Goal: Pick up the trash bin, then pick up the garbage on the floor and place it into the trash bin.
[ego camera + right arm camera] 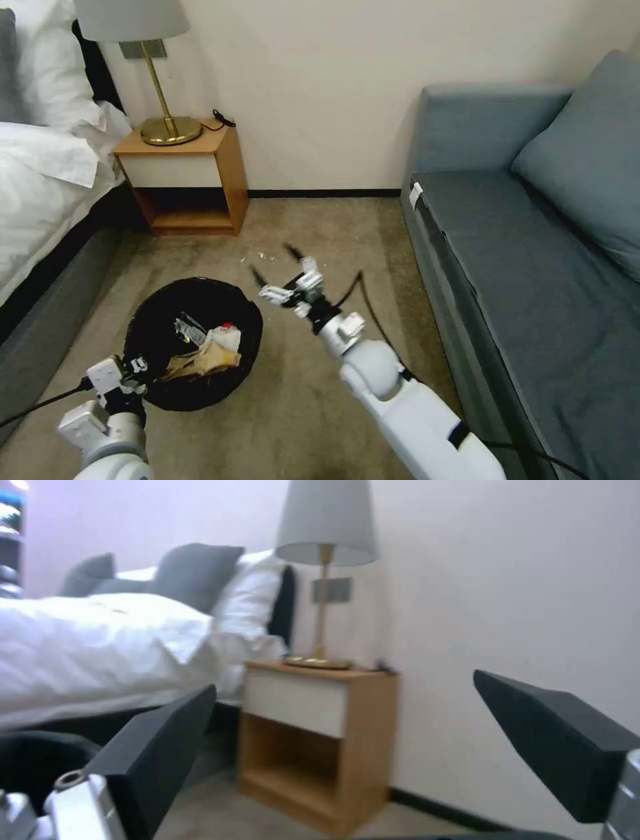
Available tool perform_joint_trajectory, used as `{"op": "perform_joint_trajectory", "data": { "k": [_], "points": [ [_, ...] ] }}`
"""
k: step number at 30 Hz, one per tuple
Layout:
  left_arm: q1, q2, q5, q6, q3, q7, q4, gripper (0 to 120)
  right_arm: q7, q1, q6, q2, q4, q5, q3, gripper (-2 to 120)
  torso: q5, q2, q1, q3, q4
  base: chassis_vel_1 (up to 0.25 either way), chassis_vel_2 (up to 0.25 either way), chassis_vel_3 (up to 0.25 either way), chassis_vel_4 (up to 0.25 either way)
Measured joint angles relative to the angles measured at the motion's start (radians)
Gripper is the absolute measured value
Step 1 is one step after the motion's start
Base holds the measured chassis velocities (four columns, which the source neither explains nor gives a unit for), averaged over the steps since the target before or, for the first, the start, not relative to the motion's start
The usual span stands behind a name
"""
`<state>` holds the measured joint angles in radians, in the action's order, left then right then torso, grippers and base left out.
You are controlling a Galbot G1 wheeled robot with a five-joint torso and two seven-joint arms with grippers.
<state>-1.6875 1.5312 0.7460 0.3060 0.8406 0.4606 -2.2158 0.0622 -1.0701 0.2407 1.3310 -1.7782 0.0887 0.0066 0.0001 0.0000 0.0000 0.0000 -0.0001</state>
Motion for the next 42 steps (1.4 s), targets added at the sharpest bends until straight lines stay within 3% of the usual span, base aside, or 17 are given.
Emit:
{"op": "perform_joint_trajectory", "data": {
  "k": [1,4,5,8,9,12,17,22,25,31,33,34,36,37,39,40,42],
  "points": [
    [0.000,0.000,0.000,0.000,0.000,0.000,0.000,4,0.000,0.000,0.000,0.000,0.000,0.000,0.000,99,0.0000,0.000,0.000,0.000,0.0000,0.000,0.000,0.000,0.000],
    [0.020,-0.003,0.186,-0.018,0.017,0.123,0.002,4,-0.006,-0.089,0.040,-0.011,-0.053,-0.055,0.076,100,0.0002,0.000,0.000,0.000,0.0001,0.000,0.000,0.000,0.000],
    [0.020,-0.003,0.186,-0.018,0.017,0.123,0.002,4,-0.006,-0.089,0.040,-0.011,-0.053,-0.055,0.076,100,0.0002,0.000,0.000,0.000,0.0001,0.000,0.000,0.000,0.000],
    [0.050,-0.007,0.294,-0.069,0.022,0.230,0.054,4,-0.020,-0.164,0.063,-0.005,-0.085,-0.065,0.139,100,0.0001,0.000,0.000,0.000,0.0000,0.000,0.000,0.000,0.000],
    [0.050,-0.007,0.294,-0.069,0.022,0.230,0.054,4,-0.020,-0.164,0.063,-0.005,-0.085,-0.065,0.139,100,0.0001,0.000,0.000,0.000,0.0000,0.000,0.000,0.000,0.000],
    [0.075,-0.011,0.383,-0.089,0.024,0.334,0.114,4,-0.027,-0.237,0.081,-0.011,-0.115,-0.071,0.177,100,-0.0002,0.000,0.000,0.000,0.0001,0.000,0.000,0.000,0.000],
    [0.084,-0.015,0.395,-0.105,0.023,0.392,0.153,4,-0.027,-0.299,0.104,-0.018,-0.139,-0.081,0.203,100,-0.0001,0.000,0.000,0.000,0.0002,0.000,0.000,0.000,0.000],
    [0.087,-0.018,0.376,-0.104,0.014,0.395,0.162,4,-0.027,-0.323,0.119,-0.014,-0.140,-0.089,0.212,100,0.0001,0.000,0.000,0.000,0.0001,0.000,0.000,0.000,0.000],
    [0.088,-0.016,0.316,-0.105,0.001,0.407,0.166,19,-0.027,-0.332,0.121,-0.004,-0.142,-0.101,0.209,100,-0.0002,0.000,0.000,0.000,0.0001,0.000,0.000,0.000,0.000],
    [0.069,-0.017,0.278,-0.115,-0.004,0.392,0.110,35,-0.027,-0.332,0.120,0.004,-0.143,-0.109,0.205,100,-0.0002,0.000,0.000,0.000,0.0002,0.000,0.000,0.000,0.000],
    [0.056,-0.020,0.232,-0.131,-0.010,0.361,0.059,47,-0.027,-0.334,0.122,0.010,-0.141,-0.111,0.205,100,0.0000,0.000,0.000,0.000,0.0002,0.000,0.000,0.000,0.000],
    [0.056,-0.020,0.232,-0.131,-0.010,0.361,0.059,47,-0.027,-0.334,0.122,0.010,-0.141,-0.111,0.205,100,0.0000,0.000,0.000,0.000,0.0002,0.000,0.000,0.000,0.000],
    [0.035,-0.023,0.161,-0.157,-0.019,0.306,0.009,58,-0.011,-0.343,0.131,0.017,-0.141,-0.086,0.215,100,0.0000,0.000,0.000,0.000,0.0002,0.000,0.000,0.000,0.000],
    [0.035,-0.023,0.161,-0.157,-0.019,0.306,0.009,58,-0.011,-0.343,0.131,0.017,-0.141,-0.086,0.215,100,0.0000,0.000,0.000,0.000,0.0002,0.000,0.000,0.000,0.000],
    [0.007,-0.028,0.076,-0.188,-0.023,0.215,-0.023,67,0.014,-0.354,0.132,0.017,-0.148,-0.058,0.233,100,0.0001,0.000,0.000,0.000,0.0002,0.000,0.000,0.000,0.000],
    [0.007,-0.028,0.076,-0.188,-0.023,0.215,-0.023,67,0.014,-0.354,0.132,0.017,-0.148,-0.058,0.233,100,0.0001,0.000,0.000,0.000,0.0002,0.000,0.000,0.000,0.000],
    [-0.026,-0.031,-0.105,-0.264,-0.029,0.065,-0.035,79,0.005,-0.369,0.131,0.017,-0.157,-0.058,0.265,100,0.0001,0.000,0.000,0.000,0.0003,0.000,0.000,0.000,0.000]
  ]
}}
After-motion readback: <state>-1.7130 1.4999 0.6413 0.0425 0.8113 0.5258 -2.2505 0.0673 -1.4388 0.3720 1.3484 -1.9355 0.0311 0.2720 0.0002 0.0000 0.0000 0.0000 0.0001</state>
